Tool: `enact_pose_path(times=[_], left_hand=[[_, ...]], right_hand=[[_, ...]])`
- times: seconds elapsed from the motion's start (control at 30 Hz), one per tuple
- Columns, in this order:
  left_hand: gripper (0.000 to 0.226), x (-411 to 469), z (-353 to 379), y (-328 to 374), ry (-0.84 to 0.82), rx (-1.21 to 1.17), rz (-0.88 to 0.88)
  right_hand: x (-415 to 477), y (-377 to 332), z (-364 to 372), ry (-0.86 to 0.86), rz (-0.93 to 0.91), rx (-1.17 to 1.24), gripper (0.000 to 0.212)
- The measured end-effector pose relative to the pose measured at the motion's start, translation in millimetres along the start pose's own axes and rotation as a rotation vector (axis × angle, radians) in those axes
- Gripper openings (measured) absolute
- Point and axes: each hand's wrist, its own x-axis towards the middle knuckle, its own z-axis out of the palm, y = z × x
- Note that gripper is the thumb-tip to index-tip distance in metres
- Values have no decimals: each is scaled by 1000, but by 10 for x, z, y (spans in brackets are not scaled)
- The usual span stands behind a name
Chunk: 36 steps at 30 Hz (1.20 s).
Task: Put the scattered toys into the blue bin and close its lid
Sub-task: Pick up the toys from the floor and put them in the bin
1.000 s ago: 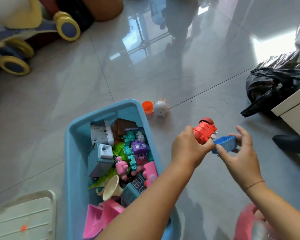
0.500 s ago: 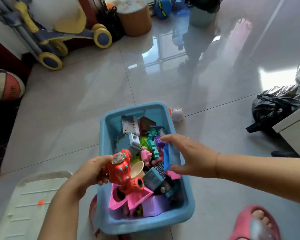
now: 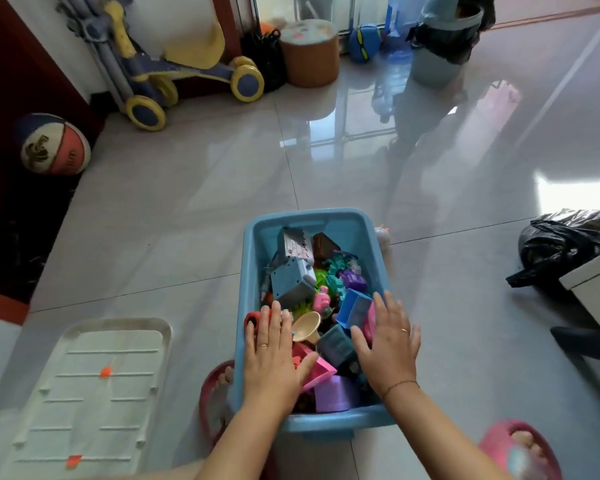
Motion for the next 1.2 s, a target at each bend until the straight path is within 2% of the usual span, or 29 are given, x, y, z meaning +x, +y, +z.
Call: enact_pose_path(times=[0.17,0.33,0.5,0.6,0.7,0.77,0.87,0.97,1.07,1.2], left_hand=[[93,235,27,-104,-7,103,44],[123,532,-90,-324,28,115,-7],[108,786,-278,-816,19,189,-76],[109,933,-390,-1042,26,138,-171],[110,1069,-528,-964,127,7,-218],[110,1194,-612,-705,238,-66,-117],[103,1524,-684,-103,320,-121,116],[87,2031,-560,437,214,-81,251],[90,2615,-306,711,17,49,230],[101,3228,14,737,-151,202,191]], right_hand=[[98,-34,-110,-66,247,295,67],[296,-252,19,-149,209,447,59],[583,-683,280,-208,169,573,58],[727,-964,435,-266,153,665,57],[828,-1091,556,-349,117,751,57],[928,-990,603,-334,114,776,56],[1245,-544,595,-178,117,660,61],[1721,52,517,-59,105,419,77],[2191,473,457,-46,61,191,88],[2673,717,544,-104,39,62,91]])
